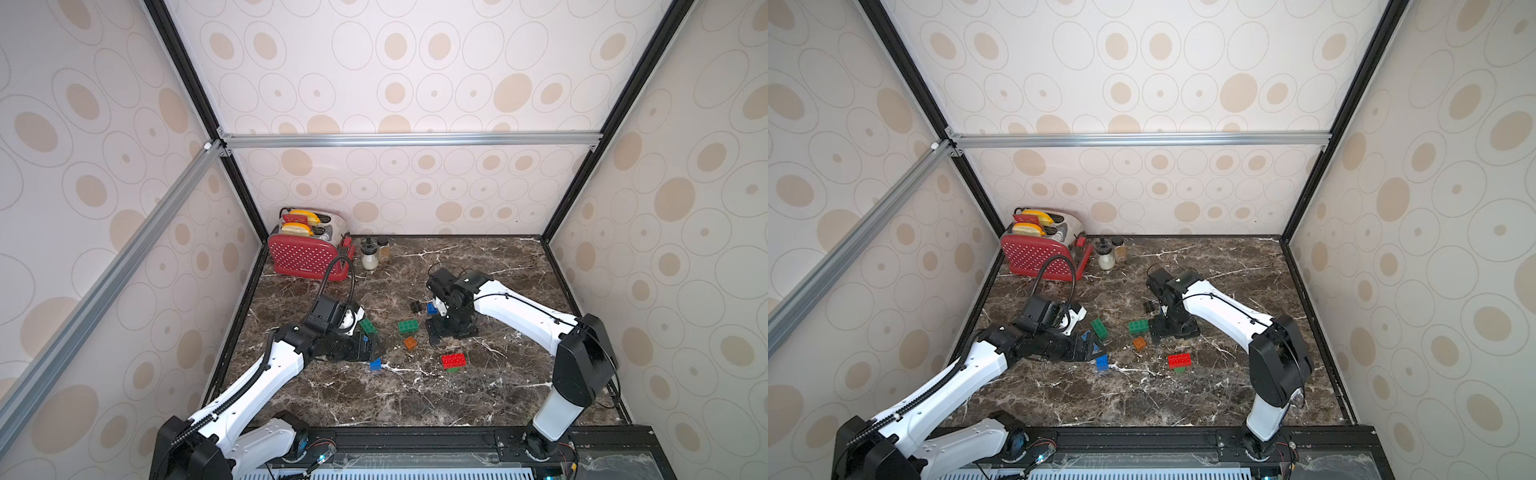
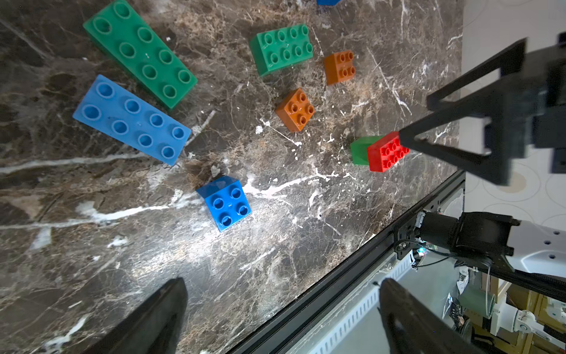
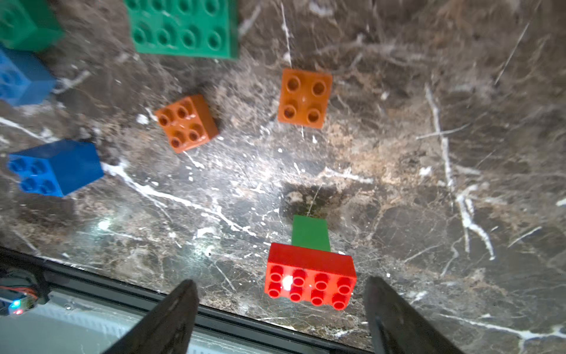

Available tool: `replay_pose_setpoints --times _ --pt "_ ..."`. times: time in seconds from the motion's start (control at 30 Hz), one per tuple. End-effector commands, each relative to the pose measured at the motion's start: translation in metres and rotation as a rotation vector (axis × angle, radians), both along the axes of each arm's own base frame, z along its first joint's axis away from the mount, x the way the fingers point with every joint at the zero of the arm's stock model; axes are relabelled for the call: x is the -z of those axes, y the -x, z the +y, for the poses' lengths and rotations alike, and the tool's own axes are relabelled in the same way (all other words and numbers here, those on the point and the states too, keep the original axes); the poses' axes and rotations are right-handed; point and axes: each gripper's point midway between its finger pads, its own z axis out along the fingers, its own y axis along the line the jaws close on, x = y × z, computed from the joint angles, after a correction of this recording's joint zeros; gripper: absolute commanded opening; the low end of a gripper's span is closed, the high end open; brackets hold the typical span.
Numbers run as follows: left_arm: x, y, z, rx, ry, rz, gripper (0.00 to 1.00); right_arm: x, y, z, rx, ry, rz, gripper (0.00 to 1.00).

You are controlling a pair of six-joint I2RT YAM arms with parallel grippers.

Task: Assemble the letter f with lego
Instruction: Assemble the lego brick with the lego brick, then pick up the lego brick from the center of the board.

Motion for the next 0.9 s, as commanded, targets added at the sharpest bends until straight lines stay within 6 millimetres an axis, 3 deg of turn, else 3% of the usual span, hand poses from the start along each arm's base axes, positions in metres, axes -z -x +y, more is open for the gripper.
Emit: replay_pose_setpoints --times 0.0,0.17,0.33,0.53,0.63,0.87 --pt "-0.001 -0.01 0.002 -0.005 -0.024 -0.018 0.99 0.008 -0.028 -0.006 -0.007 0.046 -0.005 0.84" --pt "-0.005 -0.022 0.004 -0.031 -0.06 -0.034 0.99 0.031 -0.077 0.0 -0.014 0.056 -0.041 0.66" --pt "-0.015 -0.032 0.012 -0.088 -0.092 -0.077 0.99 0.047 -0.11 0.007 -0.028 0.057 -0.05 0.61" --pt "-0.015 -0.035 0.018 -0.115 -0.123 -0.078 0.99 0.044 -0.128 0.019 -0.038 -0.005 -0.075 0.79" --pt "-0.008 -0.036 0.023 -0.126 -0.161 -0.069 0.99 0.04 -0.135 0.022 -0.035 -0.025 -0.094 1.0" --pt "-0.004 -0.043 0.021 -0.112 -0.191 -0.058 0.99 0.054 -0.149 0.021 0.01 -0.036 -0.064 1.0"
